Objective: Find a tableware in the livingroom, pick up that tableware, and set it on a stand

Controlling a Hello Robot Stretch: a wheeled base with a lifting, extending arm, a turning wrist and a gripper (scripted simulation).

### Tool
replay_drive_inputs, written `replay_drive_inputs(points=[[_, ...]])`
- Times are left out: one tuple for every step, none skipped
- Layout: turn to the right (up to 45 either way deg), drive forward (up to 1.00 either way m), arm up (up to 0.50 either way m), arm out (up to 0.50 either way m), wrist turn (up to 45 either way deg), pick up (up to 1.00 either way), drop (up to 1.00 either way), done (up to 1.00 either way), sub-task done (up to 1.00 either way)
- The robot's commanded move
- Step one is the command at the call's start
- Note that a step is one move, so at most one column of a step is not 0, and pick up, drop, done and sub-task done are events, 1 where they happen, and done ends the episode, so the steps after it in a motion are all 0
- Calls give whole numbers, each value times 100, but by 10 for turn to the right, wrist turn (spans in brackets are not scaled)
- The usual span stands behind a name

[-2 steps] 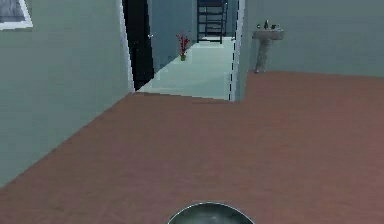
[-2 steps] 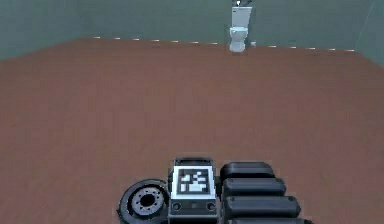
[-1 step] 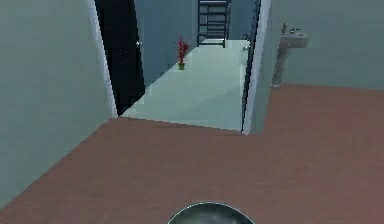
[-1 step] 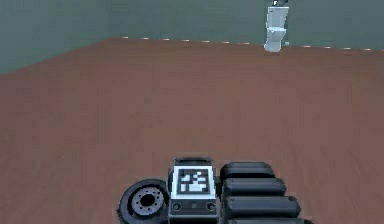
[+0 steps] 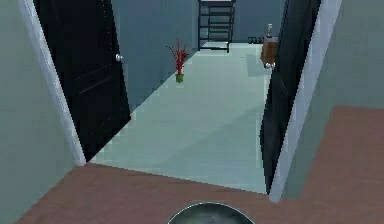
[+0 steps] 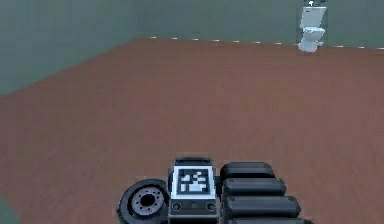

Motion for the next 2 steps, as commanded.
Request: replay_drive_inputs(points=[[0, 100, 0, 0, 0, 0, 0, 0, 0], [120, 0, 0, 0, 0, 0, 0, 0, 0]])
